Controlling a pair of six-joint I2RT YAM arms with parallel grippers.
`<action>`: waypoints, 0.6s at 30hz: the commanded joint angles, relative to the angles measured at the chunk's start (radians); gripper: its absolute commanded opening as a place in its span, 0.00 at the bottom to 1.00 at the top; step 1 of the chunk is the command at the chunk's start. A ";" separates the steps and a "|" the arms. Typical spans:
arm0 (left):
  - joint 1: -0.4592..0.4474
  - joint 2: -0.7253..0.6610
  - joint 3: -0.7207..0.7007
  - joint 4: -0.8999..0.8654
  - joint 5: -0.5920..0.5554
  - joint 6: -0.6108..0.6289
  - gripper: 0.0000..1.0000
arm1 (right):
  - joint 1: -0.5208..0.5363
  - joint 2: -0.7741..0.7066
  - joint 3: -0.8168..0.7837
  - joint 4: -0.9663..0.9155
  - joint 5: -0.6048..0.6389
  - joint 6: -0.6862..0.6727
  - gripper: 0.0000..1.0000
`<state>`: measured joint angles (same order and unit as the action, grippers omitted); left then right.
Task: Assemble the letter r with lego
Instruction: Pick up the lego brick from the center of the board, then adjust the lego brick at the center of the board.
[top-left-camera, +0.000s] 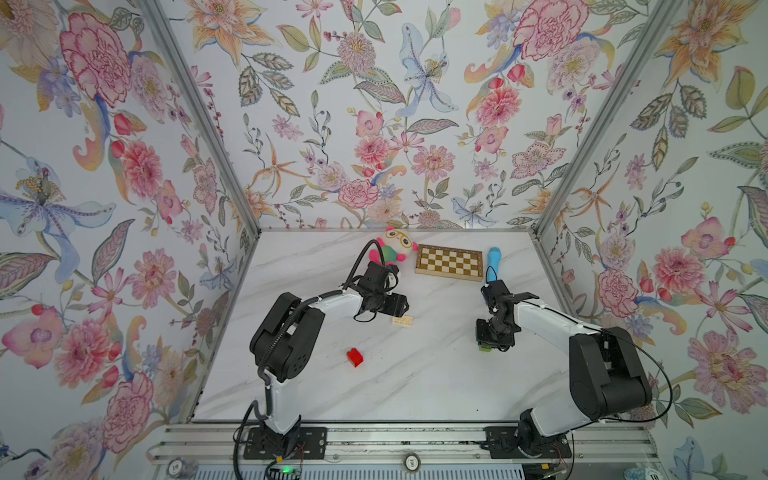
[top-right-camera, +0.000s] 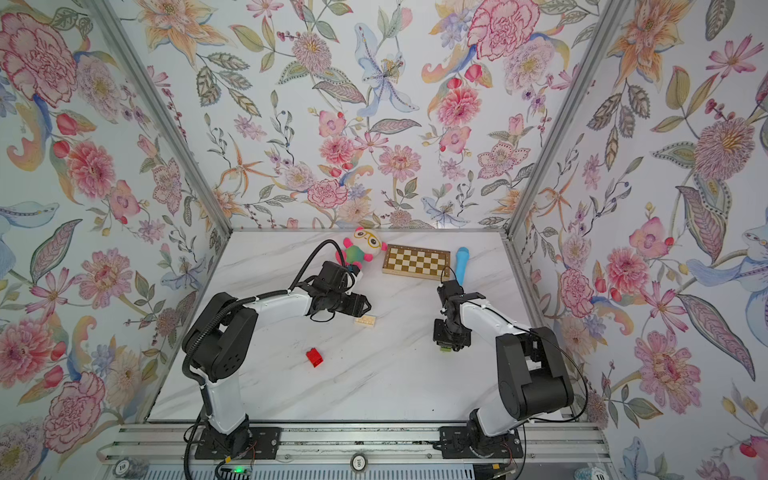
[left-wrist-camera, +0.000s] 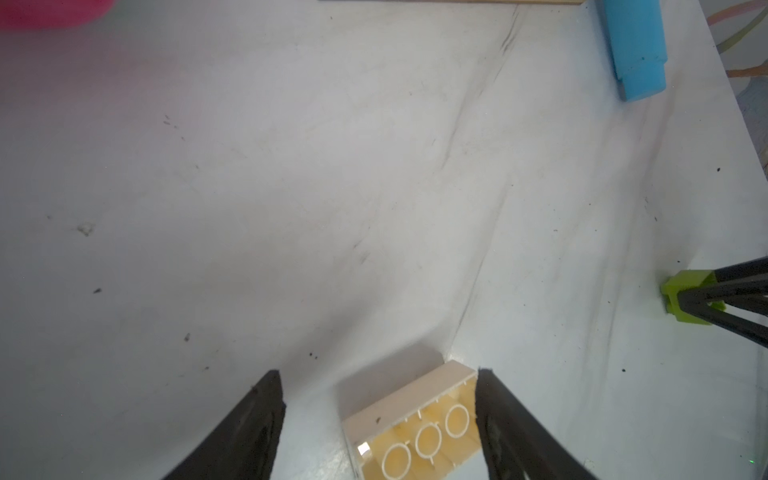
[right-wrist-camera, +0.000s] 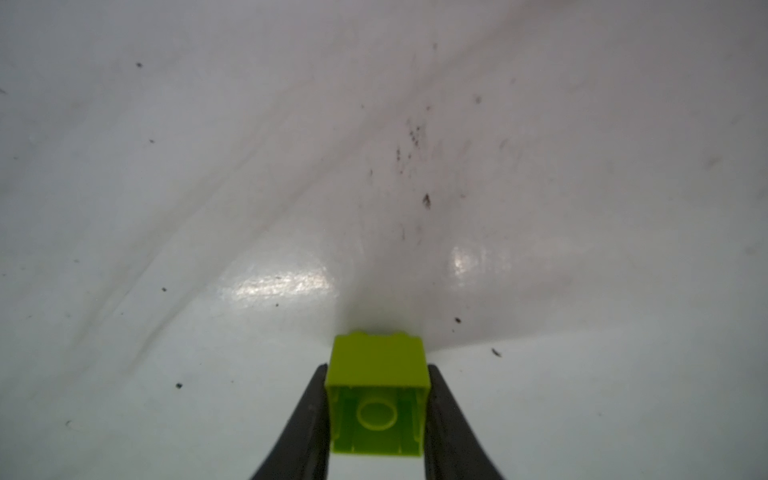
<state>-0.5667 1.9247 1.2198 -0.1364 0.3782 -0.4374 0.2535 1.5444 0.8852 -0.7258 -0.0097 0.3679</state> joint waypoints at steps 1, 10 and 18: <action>0.029 0.011 0.049 -0.072 -0.046 0.022 0.73 | 0.017 -0.046 0.058 -0.063 -0.007 0.016 0.31; 0.033 0.028 0.029 -0.114 -0.089 0.018 0.65 | 0.080 -0.072 0.151 -0.116 0.002 0.048 0.31; 0.005 0.028 0.049 -0.196 -0.209 0.055 0.62 | 0.095 -0.076 0.180 -0.133 0.010 0.049 0.31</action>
<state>-0.5480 1.9415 1.2510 -0.2779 0.2394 -0.4137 0.3431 1.4845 1.0286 -0.8211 -0.0101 0.4015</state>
